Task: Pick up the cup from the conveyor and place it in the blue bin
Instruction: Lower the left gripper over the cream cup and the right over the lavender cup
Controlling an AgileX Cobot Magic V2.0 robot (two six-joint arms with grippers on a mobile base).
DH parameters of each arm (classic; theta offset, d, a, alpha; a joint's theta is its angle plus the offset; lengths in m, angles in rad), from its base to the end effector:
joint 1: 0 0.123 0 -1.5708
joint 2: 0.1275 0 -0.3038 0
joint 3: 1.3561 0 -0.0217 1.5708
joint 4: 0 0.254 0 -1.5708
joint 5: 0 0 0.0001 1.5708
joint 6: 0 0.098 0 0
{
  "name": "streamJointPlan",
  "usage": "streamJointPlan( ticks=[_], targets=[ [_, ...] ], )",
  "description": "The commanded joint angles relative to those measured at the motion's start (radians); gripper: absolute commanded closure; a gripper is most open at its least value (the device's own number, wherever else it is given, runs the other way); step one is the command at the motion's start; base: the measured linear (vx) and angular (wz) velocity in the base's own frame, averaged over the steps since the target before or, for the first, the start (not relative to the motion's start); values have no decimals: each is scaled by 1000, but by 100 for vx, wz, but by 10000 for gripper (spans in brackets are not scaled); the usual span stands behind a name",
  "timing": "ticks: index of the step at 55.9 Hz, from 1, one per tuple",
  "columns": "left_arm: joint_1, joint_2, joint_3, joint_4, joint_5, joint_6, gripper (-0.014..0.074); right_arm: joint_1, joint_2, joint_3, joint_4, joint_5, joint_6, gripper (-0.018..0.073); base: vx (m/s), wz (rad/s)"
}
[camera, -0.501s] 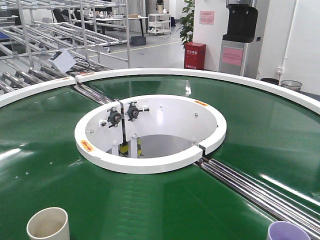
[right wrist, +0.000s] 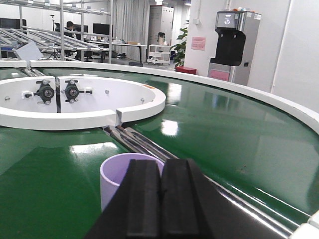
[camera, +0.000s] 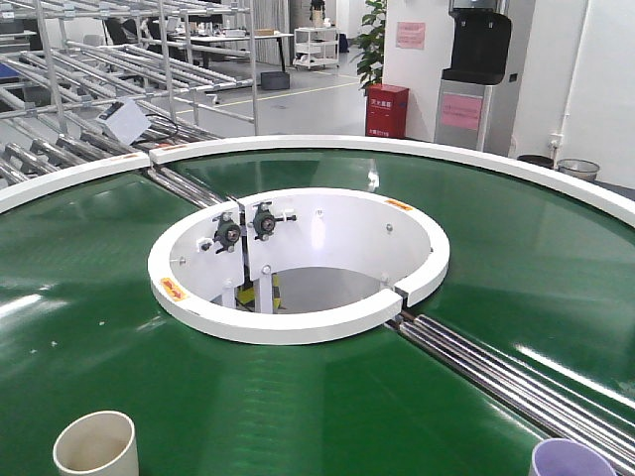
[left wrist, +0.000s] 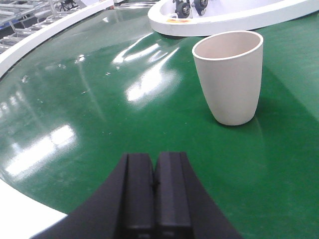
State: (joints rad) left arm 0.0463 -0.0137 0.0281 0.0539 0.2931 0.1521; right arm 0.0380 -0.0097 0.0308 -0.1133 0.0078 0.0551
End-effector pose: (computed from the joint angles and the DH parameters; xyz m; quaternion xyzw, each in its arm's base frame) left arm 0.0454 0.0036 0.1761 0.0565 0.7784 0.0840 0.6196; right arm 0.0481 0.0017 0.2027 -0.0327 0.6854 -0.0077 0.7274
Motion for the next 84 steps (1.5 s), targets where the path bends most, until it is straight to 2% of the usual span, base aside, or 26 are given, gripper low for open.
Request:
streamJointPlan(
  ticks=[1,6,11,32,41,45,48,53,58,65,71,75,84],
  targets=[
    [-9,-11,11,-1,-84,13,595,-3,-12,18,-12,-90,-5,561,0,0],
    [-9,-11,11,-1,-111,13,595,-3,-12,18,-12,-90,-5,561,0,0],
    [-9,-11,11,-2,-187,13,595,-3,-12,18,-12,-91,-5,561,0,0],
    [-8,-11,4,-3,-635,12,595,-3,-12,18,-11,-133,-5,561,0,0],
    [-7,-11,3,-4,-683,10,595,-3,-12,13,-4,-263,18,561,0,0],
    [-7,-11,-6,-4,-690,-4,594,-3,-11,-20,-4,-257,47,561,0,0],
    [-7,-11,-29,-5,-687,-45,594,-3,-10,-63,-4,-212,53,561,0,0],
    [-7,-10,-109,-5,-653,-152,594,-3,16,-191,-8,-51,52,561,0,0],
    [-7,-8,-238,-4,-521,-204,594,-3,80,-337,-11,93,52,561,0,0],
    [-7,60,-452,-3,-249,-204,595,-3,204,-502,-11,201,52,561,0,0],
    [-7,183,-586,-3,-47,-196,595,-3,318,-571,-12,226,51,561,0,0],
    [-7,255,-607,-3,22,-196,595,-3,386,-578,-14,235,51,559,0,0],
    [-7,367,-595,-3,69,-198,593,-3,526,-578,-14,262,51,548,0,0]
  ],
)
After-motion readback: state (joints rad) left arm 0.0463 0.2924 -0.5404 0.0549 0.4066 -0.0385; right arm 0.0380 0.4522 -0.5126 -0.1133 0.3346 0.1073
